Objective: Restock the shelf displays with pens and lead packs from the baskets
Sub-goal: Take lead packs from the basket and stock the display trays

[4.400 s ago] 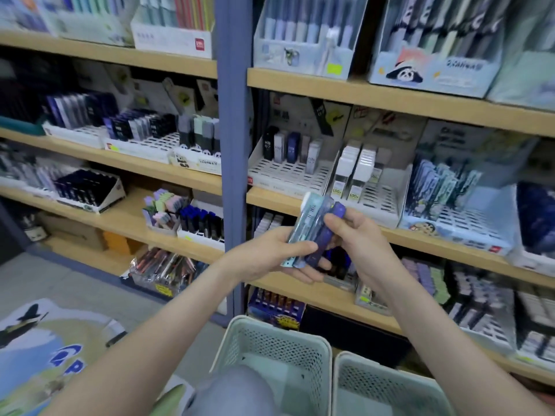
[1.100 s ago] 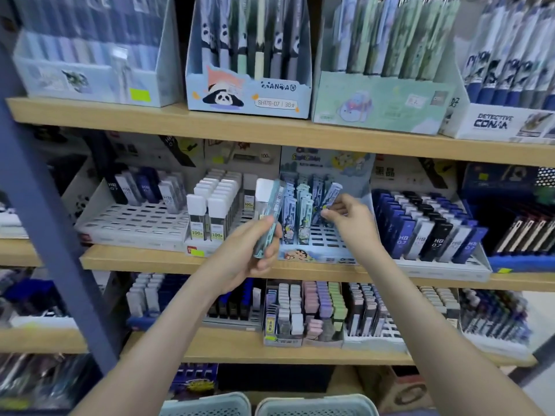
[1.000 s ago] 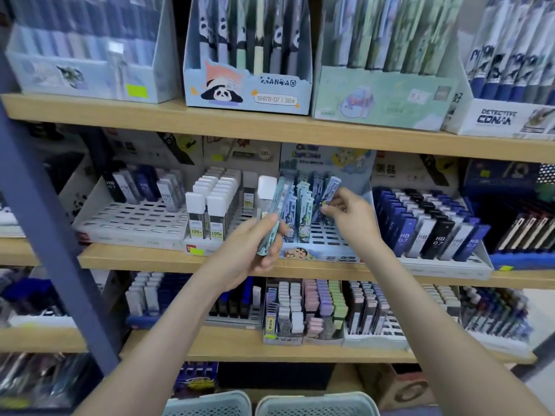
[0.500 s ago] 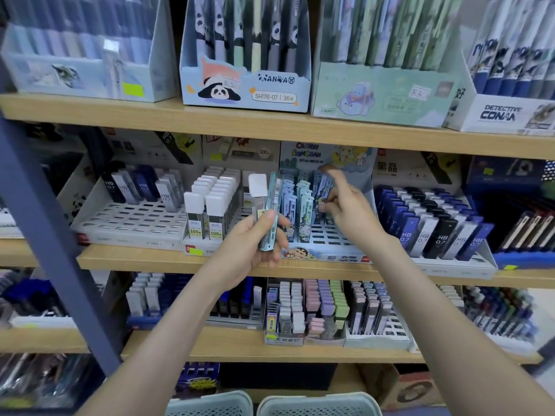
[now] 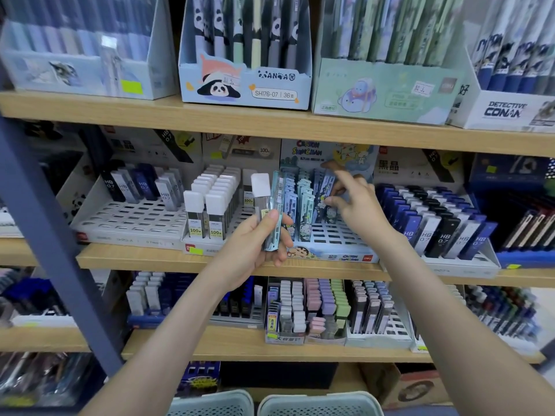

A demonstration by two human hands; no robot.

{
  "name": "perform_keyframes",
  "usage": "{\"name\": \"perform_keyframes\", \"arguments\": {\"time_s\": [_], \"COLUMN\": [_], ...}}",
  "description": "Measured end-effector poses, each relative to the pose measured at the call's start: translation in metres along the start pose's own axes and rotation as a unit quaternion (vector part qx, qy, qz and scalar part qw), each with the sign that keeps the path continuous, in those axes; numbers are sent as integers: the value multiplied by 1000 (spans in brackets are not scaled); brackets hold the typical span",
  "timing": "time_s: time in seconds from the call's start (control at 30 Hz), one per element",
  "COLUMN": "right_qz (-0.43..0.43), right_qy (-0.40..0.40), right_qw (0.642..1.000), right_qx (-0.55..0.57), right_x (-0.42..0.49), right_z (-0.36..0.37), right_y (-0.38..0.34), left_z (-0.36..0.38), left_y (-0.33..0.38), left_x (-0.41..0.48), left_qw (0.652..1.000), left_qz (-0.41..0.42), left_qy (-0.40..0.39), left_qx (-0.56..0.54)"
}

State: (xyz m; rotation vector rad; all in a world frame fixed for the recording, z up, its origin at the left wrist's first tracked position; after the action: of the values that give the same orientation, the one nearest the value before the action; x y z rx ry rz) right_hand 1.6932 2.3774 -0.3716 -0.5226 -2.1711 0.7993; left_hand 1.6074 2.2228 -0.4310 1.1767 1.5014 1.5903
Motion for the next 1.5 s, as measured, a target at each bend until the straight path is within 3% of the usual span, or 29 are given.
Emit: {"name": "perform_keyframes", "arguments": {"time_s": [0.23,0.33,0.57,0.93,1.27,1.4,1.5], "right_qz": [2,-55,-105,-79,-79,-201,-372], "right_qy": [-42,-69,17,17,-19,47,58], "right_qw": [999,993,975,983,973,966,916], "right_qx": [-10,-73,-197,-164,-218,-154,-140], "right_x": [3,-3,-8,-7,-11,-39,-77], "right_z": [7,27,9,14,13,-2,1], "right_y": [1,-6,-8,-9,-12,-49,-90], "left_z": [-1,0,7,5,11,21,35], "left_y": [-2,-3,-6,-8,-4,-3,2], "left_x": [-1,-1,-2,-3,-2,-4,-7], "left_qw": [1000,1000,999,999,1000,998,995], "left_qz": [2,4,-2,-7,-12,-23,-32], "left_qy": [2,-1,-32,-33,-24,-51,-98], "left_qx": [-3,-1,-22,-19,-6,-6,-10]}}
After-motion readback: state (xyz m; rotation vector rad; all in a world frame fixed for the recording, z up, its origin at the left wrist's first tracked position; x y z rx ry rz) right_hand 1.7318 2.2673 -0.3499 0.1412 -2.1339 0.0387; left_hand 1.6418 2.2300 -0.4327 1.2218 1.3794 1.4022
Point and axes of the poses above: each hand's wrist, its own x-axis towards the middle knuckle, its own z-axis out of the palm, y = z × x, the point moved 10 cm from there along x, towards the middle knuckle, and after that the axes turned 15 degrees about x, right-handed, at the moved point
